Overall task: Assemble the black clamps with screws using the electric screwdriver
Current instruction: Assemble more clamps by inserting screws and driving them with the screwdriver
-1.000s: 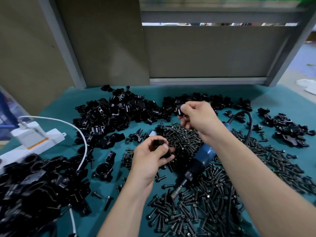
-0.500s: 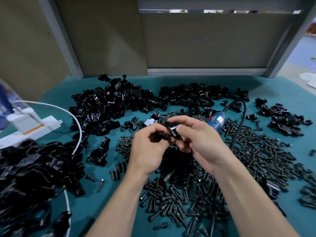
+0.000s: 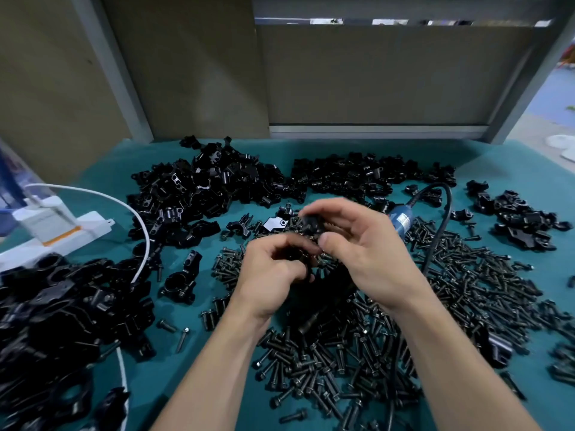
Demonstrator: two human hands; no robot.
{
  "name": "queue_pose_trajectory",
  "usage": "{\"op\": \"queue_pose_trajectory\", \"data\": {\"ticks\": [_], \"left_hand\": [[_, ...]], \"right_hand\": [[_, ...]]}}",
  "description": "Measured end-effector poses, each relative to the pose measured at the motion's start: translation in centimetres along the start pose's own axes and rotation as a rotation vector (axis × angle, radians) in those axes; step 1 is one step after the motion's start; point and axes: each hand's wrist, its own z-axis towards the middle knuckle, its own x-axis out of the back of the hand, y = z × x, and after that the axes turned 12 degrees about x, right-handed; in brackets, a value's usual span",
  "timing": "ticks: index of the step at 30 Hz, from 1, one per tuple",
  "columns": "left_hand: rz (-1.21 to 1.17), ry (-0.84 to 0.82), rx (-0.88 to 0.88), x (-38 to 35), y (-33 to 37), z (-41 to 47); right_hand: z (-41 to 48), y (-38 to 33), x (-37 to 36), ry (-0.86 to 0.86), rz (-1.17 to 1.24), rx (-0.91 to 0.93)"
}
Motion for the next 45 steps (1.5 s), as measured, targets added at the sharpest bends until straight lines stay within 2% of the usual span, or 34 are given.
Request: {"op": "queue_pose_trajectory", "data": {"ticks": [3,10,19,22,25,30,36,45], "left_hand": [[-0.027,-0.122,0.010,0.2,0.3,-0.3],[-0.092,-0.202,0.050,0.3,-0.1,-0.3],[0.035,-0.119,0.072,0.0,0.4,-0.4],[-0.046,-0.101,0.091,0.4,0.6,-0.5],[-0.123,-0.169,0.149,0.3,0.9,-0.7],[-0.445,-0.186,0.251,0.0,1.1,-0.7],[-0.703,-0.238,0.386,0.8,1.3,-0.2],[-0.653,-0.232,0.410,0.6,1.1,-0.2]], "right_hand": [[-0.1,-0.3,0.4,-0.123,0.039,0.022],[-0.1,0.4,0.9,-0.132,-0.049,-0.067],[-0.2,1.0,0.8,-0.156,0.006,-0.099],[-0.3,0.9,0.9,-0.083,0.099,-0.127],[-0.4,1.1,1.1,-0.005,0.105,-0.136],[-0.5,1.0,0.7,-0.025,0.237,-0.200],[-0.4,1.0,0.6,0.016,0.187,-0.290],[-0.5,0.7,-0.9,0.020,0.025,-0.293]]}}
